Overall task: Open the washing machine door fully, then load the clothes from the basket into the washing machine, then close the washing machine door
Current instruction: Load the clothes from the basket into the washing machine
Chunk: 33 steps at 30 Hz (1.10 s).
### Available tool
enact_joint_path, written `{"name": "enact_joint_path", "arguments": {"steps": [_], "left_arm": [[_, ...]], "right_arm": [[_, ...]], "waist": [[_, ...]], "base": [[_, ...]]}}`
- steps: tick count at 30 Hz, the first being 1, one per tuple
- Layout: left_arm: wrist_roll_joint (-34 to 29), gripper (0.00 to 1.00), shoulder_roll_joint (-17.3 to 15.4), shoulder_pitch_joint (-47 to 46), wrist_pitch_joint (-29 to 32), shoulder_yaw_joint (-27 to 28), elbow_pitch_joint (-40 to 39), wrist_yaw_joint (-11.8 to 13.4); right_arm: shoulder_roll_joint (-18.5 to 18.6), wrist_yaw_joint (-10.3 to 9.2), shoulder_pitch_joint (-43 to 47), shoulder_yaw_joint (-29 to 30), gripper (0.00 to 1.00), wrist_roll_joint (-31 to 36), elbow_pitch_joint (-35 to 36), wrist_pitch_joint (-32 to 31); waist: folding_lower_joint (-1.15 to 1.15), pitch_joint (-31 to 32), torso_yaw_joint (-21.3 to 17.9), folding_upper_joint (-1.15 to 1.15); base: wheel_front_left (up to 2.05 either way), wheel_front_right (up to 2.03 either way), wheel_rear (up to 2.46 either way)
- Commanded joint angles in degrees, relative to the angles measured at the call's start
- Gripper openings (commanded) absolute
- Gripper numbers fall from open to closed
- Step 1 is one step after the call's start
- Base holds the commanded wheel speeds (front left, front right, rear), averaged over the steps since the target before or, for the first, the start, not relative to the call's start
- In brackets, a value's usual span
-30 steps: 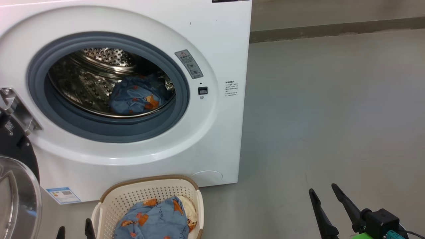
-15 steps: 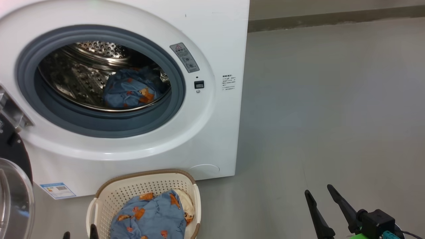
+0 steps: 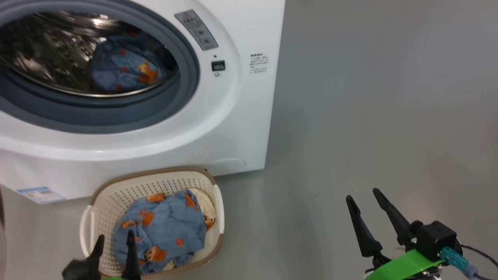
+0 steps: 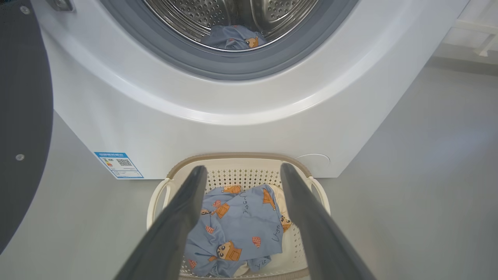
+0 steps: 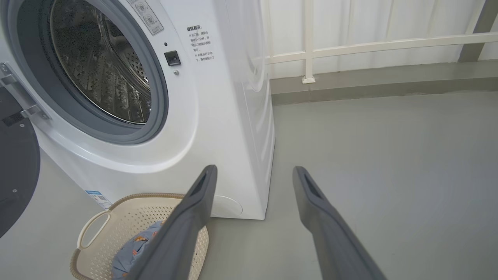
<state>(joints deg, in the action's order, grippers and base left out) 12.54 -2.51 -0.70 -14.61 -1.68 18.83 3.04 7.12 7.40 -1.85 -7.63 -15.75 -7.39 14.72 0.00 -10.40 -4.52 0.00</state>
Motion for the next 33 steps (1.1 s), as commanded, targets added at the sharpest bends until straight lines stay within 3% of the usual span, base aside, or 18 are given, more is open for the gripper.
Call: {"name": "enact_joint_path", "arguments": {"steps": [1,17,33], "left_arm": [[-0.5,1.0,-1.0,-4.1,0.0,1.4,1.2,0.4],[-1.0,1.0,-6.2,-26.9,6.6,1.3,25.4,0.8],[2.0,1.0,-9.9,-42.4,11.9,3.3,45.1,1.7]], "right_arm": [[-0.1,0.09,-2.2,-1.6,1.0,-0.1,1.4,0.3],[-1.4,0.09,-9.2,-3.6,1.0,-0.8,1.5,0.3],[-1.8,0.09,-14.0,-4.1,1.0,-1.1,2.3,0.3]], "waist": [[0.0,-6.1,-2.1,0.0],[0.0,-18.7,-6.2,0.0],[0.0,-29.5,-9.8,0.0]], "base": [[0.0,0.0,0.0],[0.0,0.0,0.0],[0.0,0.0,0.0]]}}
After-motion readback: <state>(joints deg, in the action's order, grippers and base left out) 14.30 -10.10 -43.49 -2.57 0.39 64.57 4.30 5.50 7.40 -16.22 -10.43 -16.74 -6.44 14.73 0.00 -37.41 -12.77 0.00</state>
